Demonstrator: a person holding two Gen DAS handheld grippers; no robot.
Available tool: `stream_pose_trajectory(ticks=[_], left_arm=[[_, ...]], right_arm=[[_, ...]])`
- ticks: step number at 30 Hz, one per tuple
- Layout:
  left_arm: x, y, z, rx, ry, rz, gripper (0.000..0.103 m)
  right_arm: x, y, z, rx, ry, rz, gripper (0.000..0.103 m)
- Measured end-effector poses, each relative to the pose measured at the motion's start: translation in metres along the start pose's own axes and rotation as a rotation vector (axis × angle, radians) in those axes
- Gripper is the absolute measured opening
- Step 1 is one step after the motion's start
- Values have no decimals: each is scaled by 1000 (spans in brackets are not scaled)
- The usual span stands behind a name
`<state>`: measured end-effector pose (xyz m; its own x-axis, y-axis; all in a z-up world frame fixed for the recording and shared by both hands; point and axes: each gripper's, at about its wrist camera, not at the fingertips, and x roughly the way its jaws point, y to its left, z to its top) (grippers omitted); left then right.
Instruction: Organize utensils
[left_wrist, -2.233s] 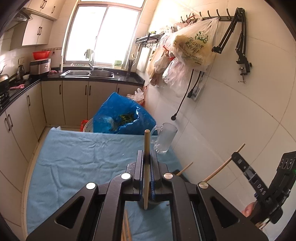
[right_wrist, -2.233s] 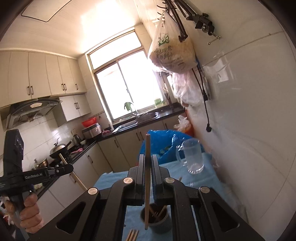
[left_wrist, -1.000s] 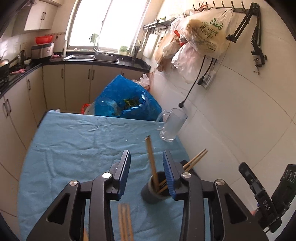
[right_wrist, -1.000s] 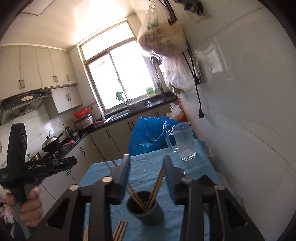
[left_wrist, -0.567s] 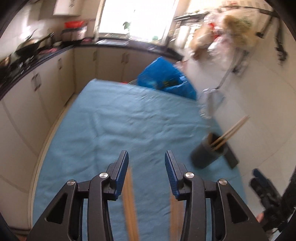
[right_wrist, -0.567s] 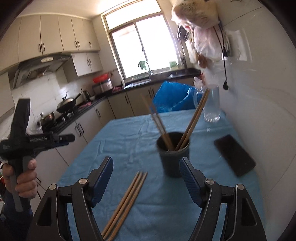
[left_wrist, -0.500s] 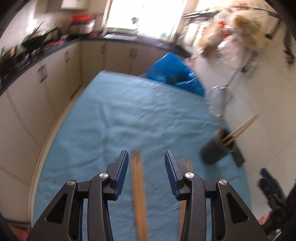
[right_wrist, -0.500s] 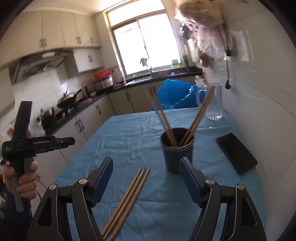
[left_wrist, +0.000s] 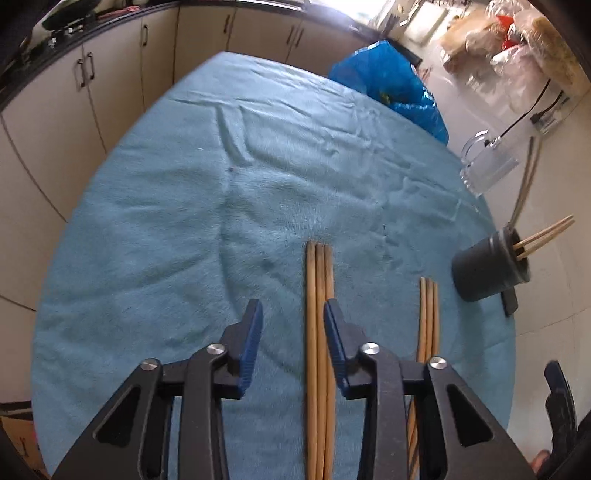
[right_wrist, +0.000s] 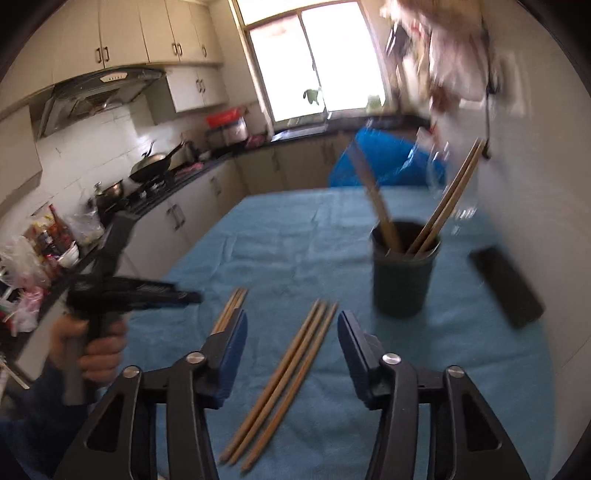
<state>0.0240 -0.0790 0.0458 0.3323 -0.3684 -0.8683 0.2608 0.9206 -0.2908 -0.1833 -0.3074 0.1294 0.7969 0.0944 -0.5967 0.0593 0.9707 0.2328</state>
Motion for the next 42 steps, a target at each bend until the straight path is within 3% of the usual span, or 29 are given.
stream_pose_trajectory(ticks=[4,10,16,23,28,34,38,42], left_arm=[[28,-9,11,20,41,26,17],[47,-20,18,45,54,46,17],[43,-13,16,47,41,55,11],[41,5,20,7,42,12,11],[46,-8,22,37,23,73,9],[32,18,9,-11,-8,69,7],[28,33,4,-14,-25,8,7],[27,35,1,-5,-52,-14,9]], right_arm=[[3,-2,-1,-6,5,-39,54],[5,-10,-3,18,23,-64,54],[12,-14,-3,40,59,-65,54],[25,-13,-2,46,96,-65,54],[43,-9,1,52,134,-66,53],[74,-6,1,65,223,-63,38],[101,-6,9,106,290,-4,29],[132,-5,24,152,334,40,28]])
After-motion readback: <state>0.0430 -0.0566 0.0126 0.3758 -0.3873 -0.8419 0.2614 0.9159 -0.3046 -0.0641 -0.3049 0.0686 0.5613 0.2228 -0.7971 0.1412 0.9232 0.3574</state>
